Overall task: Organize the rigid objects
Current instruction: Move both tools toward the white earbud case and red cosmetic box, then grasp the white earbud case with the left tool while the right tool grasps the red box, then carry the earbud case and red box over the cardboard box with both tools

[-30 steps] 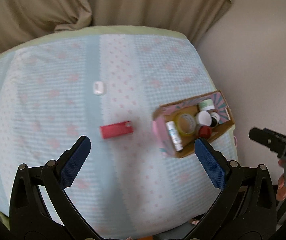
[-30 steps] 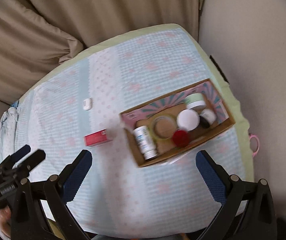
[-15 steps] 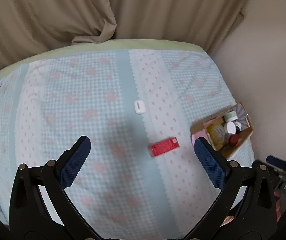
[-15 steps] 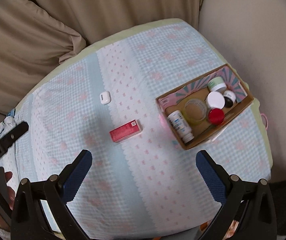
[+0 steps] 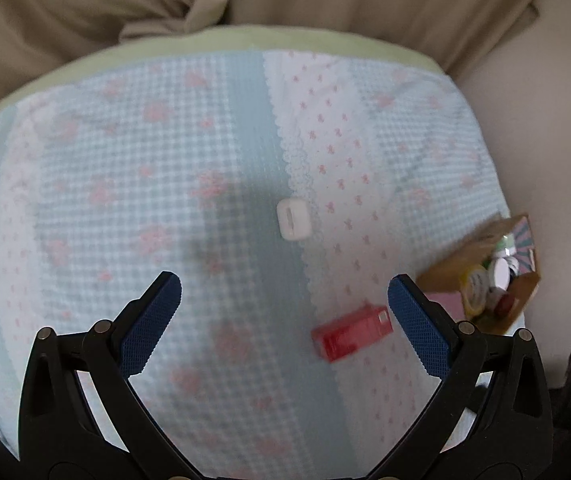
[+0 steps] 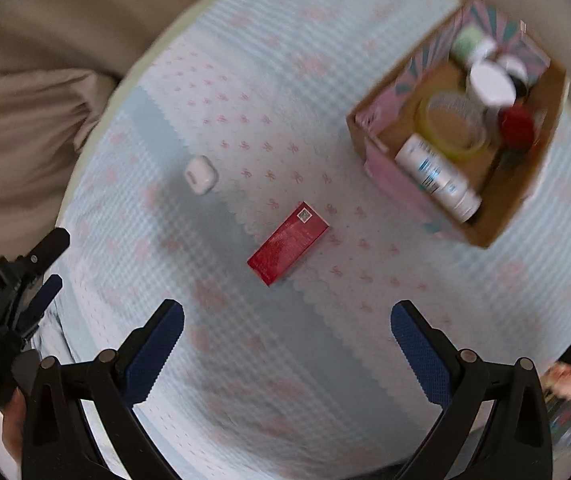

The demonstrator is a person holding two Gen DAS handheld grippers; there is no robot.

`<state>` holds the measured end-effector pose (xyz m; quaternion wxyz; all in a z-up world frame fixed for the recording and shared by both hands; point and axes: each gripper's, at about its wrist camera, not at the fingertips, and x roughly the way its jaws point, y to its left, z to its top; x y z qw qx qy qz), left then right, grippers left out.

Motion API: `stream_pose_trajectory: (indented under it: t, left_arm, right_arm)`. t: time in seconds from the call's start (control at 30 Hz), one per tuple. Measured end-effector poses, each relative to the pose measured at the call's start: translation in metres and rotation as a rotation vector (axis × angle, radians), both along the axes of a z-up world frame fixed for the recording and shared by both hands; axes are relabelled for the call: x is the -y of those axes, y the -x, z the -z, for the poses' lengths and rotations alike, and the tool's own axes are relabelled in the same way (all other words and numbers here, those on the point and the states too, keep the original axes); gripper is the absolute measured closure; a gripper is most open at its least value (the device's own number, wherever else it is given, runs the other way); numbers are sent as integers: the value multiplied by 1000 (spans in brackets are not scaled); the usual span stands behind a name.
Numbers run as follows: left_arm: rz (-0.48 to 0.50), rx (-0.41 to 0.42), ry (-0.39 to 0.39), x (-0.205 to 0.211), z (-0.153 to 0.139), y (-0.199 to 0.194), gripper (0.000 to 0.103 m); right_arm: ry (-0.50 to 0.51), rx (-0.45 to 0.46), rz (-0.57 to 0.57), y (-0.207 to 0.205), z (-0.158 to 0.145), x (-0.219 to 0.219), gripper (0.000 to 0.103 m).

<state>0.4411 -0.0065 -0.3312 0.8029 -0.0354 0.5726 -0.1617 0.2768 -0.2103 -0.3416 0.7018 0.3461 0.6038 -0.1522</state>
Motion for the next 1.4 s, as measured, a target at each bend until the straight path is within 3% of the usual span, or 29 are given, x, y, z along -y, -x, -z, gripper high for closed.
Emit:
stream_pose_trajectory:
  t: [0.2,0.33,0.63,0.8,0.9,1.03,1.4]
  left_arm:
    - [-2,-67,-26,35,69,-49,1]
    - [4,-115,-54,57,120,-74,7]
    - [10,-169,-89,82,188,-99,18]
    - [23,-121,-143,95,196,-102,18]
    - [54,-83,-213,106,197,-98,31]
    - [70,-67,-215,105,193,-94,59]
    - [44,-60,-153,79,171,-76,60]
  right_arm:
    - [-101,-51,202,-21,73,-1,0]
    - [-123,-76,328,-32,112,-3,2]
    - [-209,-163,522,-49,174,-4,32]
    - [-228,-217,548,-52,188,-4,48]
    - [-226,-252,560,-49,193,-2,60]
    - [-236,-252,564,-46,192,-1,61]
    - [-251,-170,504,-28,166,10,65]
